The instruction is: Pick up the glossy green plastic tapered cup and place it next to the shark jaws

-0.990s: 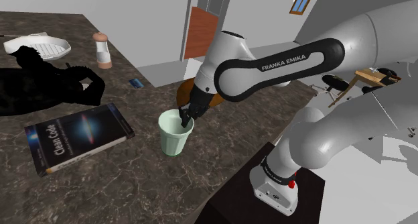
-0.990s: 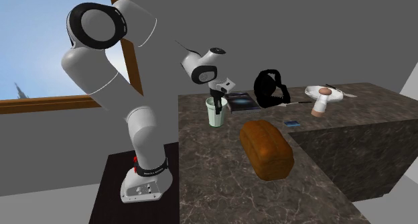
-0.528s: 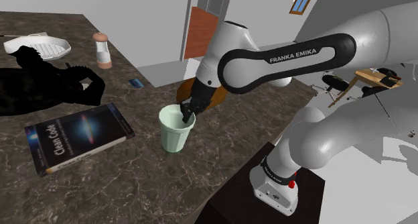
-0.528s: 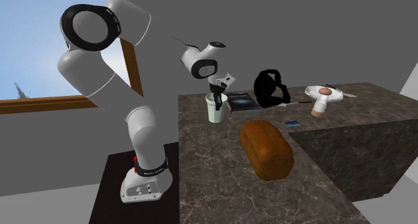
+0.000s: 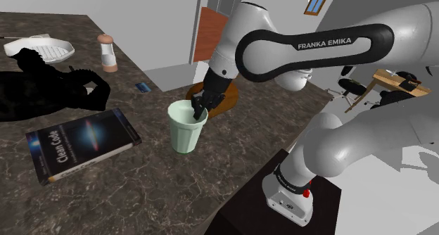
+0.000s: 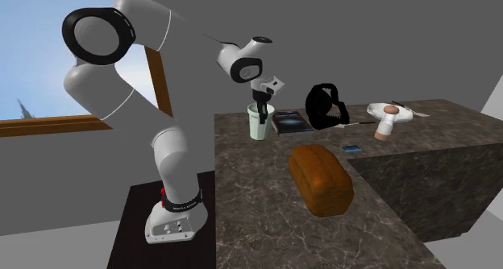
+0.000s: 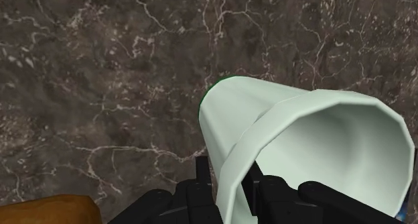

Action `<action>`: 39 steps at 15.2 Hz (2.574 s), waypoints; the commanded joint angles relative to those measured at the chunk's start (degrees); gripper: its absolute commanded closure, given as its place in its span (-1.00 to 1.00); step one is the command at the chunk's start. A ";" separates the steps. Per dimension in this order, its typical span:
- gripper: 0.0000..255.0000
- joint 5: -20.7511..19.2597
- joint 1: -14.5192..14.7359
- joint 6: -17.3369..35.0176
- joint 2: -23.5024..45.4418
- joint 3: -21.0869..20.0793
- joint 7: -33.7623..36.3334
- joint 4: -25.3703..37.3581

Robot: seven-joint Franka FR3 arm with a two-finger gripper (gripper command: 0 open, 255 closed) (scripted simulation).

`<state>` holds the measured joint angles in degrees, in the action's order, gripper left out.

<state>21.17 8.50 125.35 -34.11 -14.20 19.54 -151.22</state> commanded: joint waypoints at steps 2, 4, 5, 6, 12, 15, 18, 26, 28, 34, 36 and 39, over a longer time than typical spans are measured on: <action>1.00 -0.54 -0.20 -2.54 -0.80 0.29 0.55 1.81; 1.00 -0.89 -0.33 -4.22 -1.30 0.51 0.86 3.01; 1.00 -1.06 -0.40 -5.05 -1.52 0.62 1.02 3.63; 1.00 -1.23 -0.46 -5.88 -1.73 0.73 1.18 4.26; 1.00 -2.16 -0.79 -10.68 -2.61 1.37 2.08 8.25; 1.00 -2.58 -0.95 -13.01 -2.83 1.68 2.51 10.37; 1.00 -2.98 -1.09 -15.28 -2.93 1.97 2.93 12.58; 1.00 -3.93 -1.43 -21.18 -2.59 2.69 4.04 18.90; 1.00 -4.14 -1.50 -22.62 -2.37 2.85 4.32 20.57; 1.00 -4.72 -1.70 -26.89 -1.45 3.30 5.15 25.82; 1.00 -4.89 -1.76 -28.30 -1.05 3.44 5.43 27.65; 1.00 -5.14 -1.85 -30.41 -0.37 3.63 5.86 30.48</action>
<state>16.11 6.70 95.53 -34.76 -10.64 25.29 -121.64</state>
